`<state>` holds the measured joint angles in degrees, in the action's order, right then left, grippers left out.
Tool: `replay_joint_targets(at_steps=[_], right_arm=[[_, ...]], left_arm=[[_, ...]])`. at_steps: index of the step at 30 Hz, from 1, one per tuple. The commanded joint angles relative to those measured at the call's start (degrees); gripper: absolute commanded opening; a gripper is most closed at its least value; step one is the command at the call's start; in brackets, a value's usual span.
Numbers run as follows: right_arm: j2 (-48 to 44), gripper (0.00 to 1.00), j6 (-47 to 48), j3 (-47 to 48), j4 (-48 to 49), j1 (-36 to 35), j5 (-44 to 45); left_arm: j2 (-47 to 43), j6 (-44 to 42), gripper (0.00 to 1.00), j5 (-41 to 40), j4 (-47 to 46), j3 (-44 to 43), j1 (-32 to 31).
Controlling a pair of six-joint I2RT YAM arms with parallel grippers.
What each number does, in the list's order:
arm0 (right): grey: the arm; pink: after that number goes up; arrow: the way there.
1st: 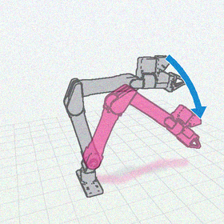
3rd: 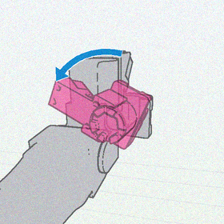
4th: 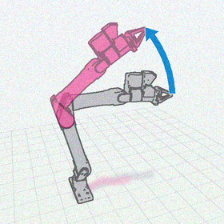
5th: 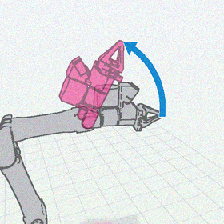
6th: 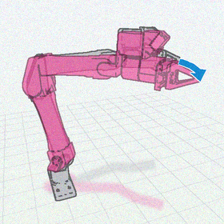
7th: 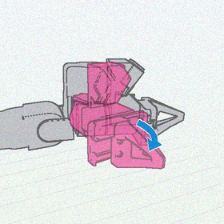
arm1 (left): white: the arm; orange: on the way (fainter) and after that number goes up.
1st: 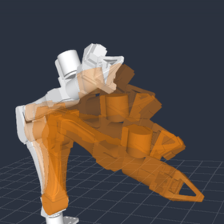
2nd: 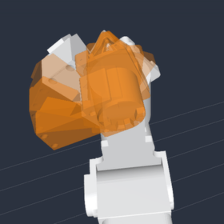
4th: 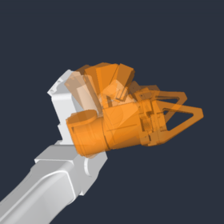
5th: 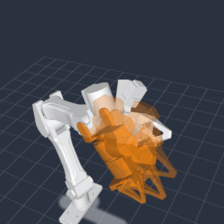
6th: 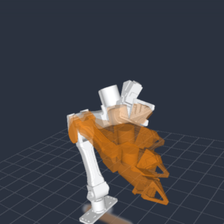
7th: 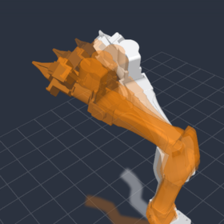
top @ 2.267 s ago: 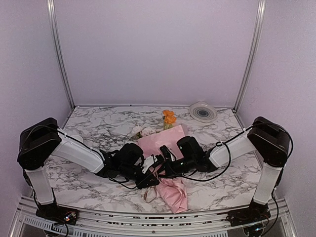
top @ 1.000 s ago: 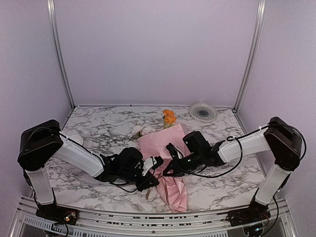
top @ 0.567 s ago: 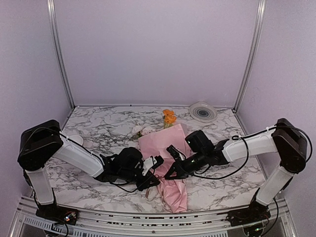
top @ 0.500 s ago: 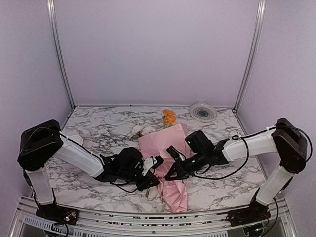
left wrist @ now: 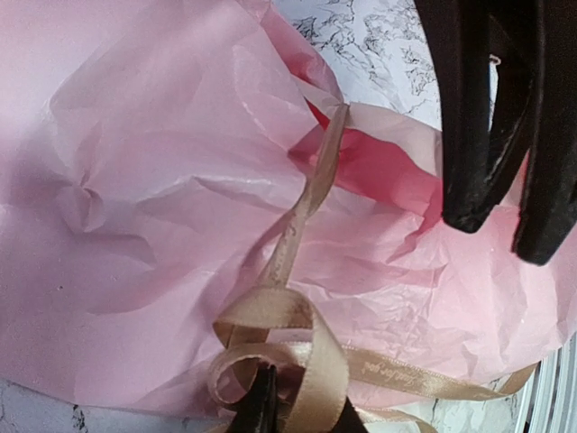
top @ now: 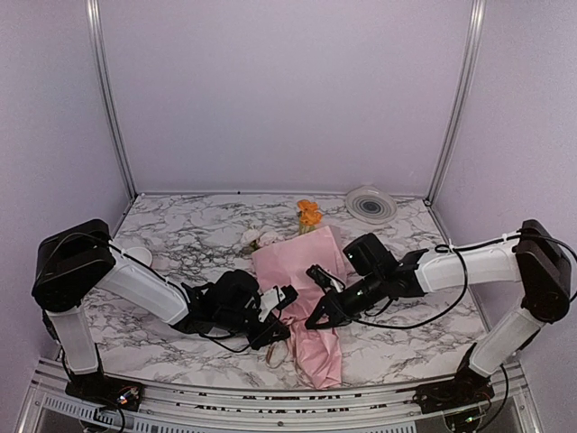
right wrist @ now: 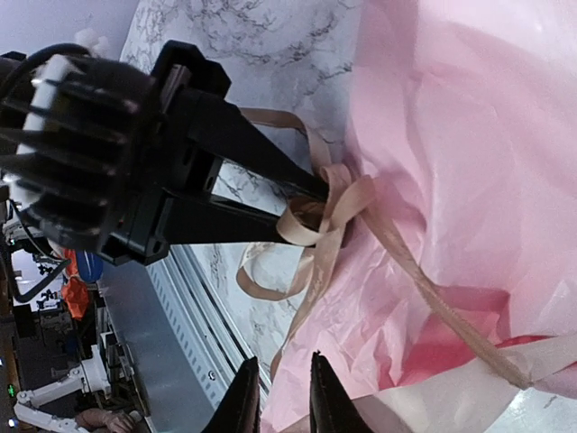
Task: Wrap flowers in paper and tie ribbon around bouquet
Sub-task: Cross the half-tied ribbon over the folded bouquet.
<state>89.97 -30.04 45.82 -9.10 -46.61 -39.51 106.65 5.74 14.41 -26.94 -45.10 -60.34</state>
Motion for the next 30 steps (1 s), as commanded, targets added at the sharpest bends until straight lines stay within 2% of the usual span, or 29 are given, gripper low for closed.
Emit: replay_joint_targets(at_steps=[1, 5, 11, 16, 23, 27, 30], right_arm=[[-1.6, 0.19, 1.5, 1.5, 0.9, 1.3, -0.5], [1.8, 0.12, -1.3, 2.5, 9.9, 1.5, -0.4], [6.7, 0.12, -3.3, 4.0, 17.7, 1.5, 3.5], [8.5, 0.12, -2.5, 5.1, 19.4, 1.4, 7.0], [13.0, 0.12, -2.6, 4.5, 23.5, 1.3, 2.2], [15.1, 0.11, 0.8, 6.6, 19.0, 0.2, 0.4], [14.1, 0.08, 1.8, 5.4, 19.0, -0.5, -0.3]], left_arm=[[-1.2, -0.5, 0.17, -1.0, 0.0, 0.9, 0.0], [-1.5, -0.6, 0.17, -1.1, -0.5, 0.8, -0.2], [-1.9, -0.5, 0.17, -1.2, -1.0, 1.1, -0.3], [-1.9, -0.4, 0.17, -1.2, -1.2, 1.2, -0.3], [-1.8, -0.4, 0.17, -1.3, -1.7, 1.1, -0.4], [-1.8, -0.5, 0.17, -1.3, -1.9, 1.1, -0.4], [-1.9, -0.5, 0.17, -1.4, -2.0, 1.2, -0.3]])
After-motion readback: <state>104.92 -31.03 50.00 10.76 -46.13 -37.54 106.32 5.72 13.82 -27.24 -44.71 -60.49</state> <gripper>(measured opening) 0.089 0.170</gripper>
